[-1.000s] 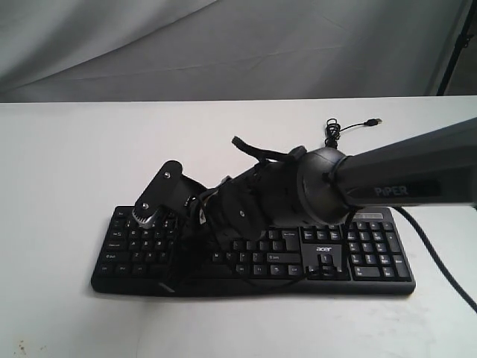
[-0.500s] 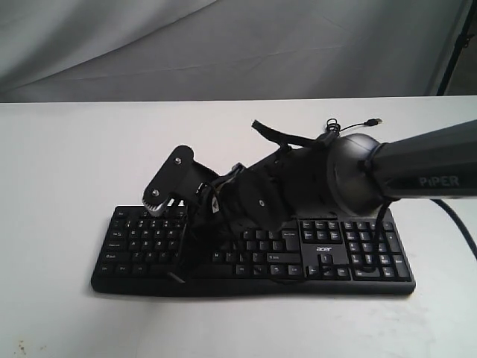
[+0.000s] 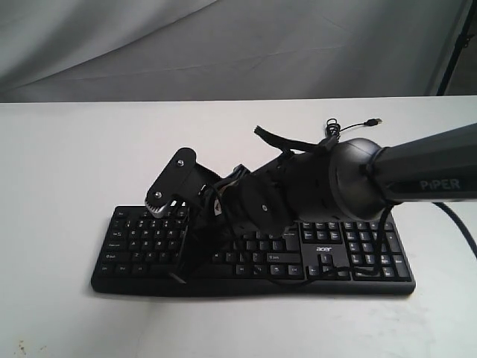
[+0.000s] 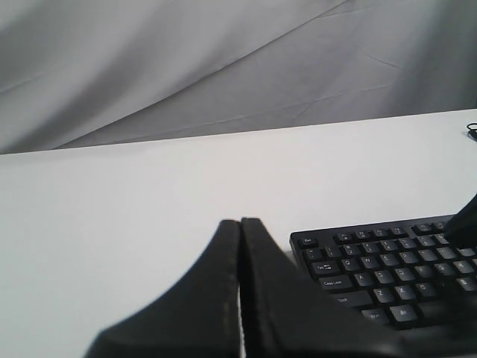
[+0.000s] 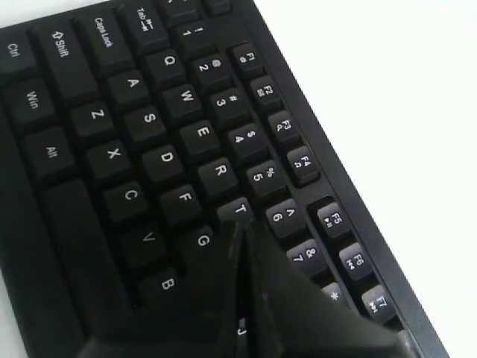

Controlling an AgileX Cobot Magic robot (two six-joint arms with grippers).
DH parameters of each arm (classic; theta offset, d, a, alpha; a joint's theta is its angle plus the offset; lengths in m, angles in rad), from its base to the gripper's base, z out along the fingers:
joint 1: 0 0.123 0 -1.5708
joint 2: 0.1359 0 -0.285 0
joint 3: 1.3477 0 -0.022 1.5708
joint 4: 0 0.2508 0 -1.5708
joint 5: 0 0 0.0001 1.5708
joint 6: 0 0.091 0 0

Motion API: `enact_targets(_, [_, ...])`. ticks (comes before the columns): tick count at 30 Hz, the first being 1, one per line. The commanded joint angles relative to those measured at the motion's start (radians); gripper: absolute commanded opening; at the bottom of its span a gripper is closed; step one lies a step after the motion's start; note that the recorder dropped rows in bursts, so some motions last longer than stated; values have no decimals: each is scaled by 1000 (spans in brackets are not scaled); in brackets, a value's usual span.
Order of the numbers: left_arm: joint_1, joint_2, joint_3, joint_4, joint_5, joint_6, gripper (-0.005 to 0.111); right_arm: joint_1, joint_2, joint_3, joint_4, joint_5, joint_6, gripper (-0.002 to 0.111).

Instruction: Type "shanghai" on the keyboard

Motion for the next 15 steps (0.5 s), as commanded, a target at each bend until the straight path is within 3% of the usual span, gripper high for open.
enact_targets(1, [-4,-3,4,5,-6,-3,0,-5,11,8,1,-15,-9,0])
enact_targets(15, [-4,-3,4,5,-6,-3,0,-5,47,8,12,-7,-9,0])
